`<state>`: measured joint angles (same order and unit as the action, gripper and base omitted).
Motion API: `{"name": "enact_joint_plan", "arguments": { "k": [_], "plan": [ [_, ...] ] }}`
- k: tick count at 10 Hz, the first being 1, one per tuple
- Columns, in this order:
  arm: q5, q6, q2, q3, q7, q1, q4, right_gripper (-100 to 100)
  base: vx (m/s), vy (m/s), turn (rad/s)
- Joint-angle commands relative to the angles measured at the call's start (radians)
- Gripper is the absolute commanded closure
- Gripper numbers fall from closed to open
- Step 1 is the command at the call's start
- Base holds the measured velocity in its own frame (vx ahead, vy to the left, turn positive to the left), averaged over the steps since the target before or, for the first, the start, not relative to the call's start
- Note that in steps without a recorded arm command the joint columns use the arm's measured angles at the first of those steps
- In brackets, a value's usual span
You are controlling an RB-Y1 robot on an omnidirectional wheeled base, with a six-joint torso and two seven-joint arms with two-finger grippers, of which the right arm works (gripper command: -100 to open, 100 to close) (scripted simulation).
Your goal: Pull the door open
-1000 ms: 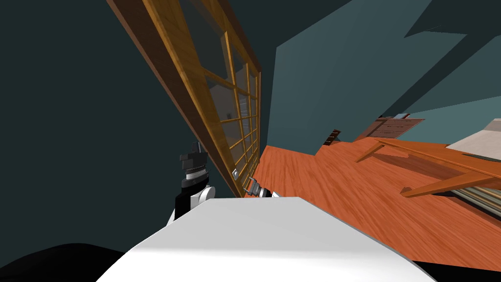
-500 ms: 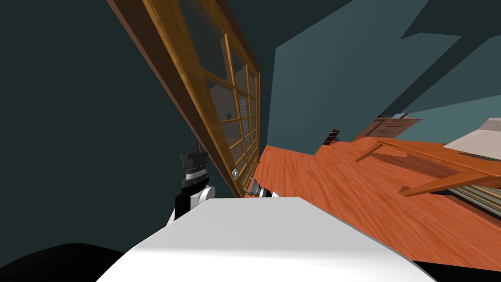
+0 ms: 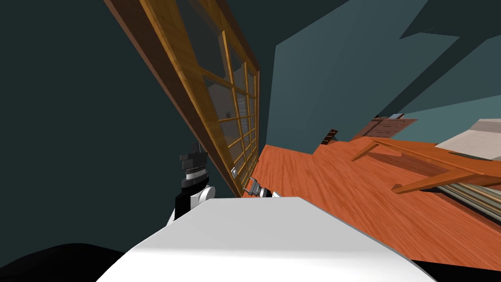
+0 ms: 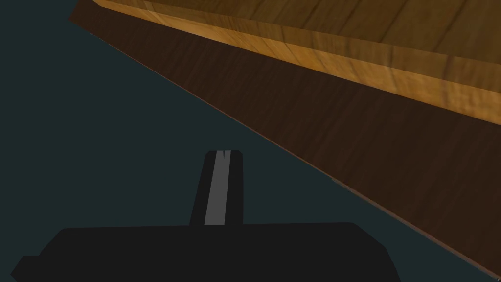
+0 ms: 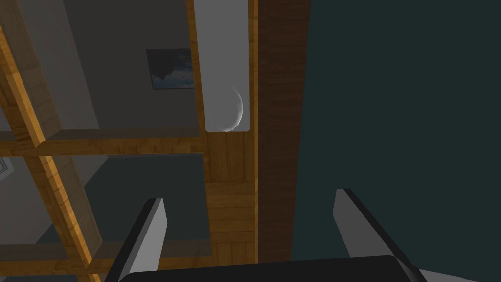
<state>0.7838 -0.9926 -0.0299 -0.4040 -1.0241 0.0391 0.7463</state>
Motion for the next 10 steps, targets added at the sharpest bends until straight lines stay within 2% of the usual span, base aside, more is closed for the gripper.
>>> {"name": "enact_joint_plan", "arguments": {
  "k": [1,6,8,10],
  "plan": [
    [-0.002,0.003,-0.008,0.001,0.0,-0.002,0.001,-100,-0.207,-0.114,0.015],
    [-0.019,0.006,-0.032,0.018,-0.011,0.016,-0.033,-100,-0.165,-0.119,0.028],
    [-0.036,0.009,-0.044,0.037,-0.025,0.038,-0.069,-100,-0.132,-0.096,0.099],
    [-0.054,0.01,-0.044,0.058,-0.042,0.063,-0.109,-100,-0.071,-0.085,0.121]
  ]
}}
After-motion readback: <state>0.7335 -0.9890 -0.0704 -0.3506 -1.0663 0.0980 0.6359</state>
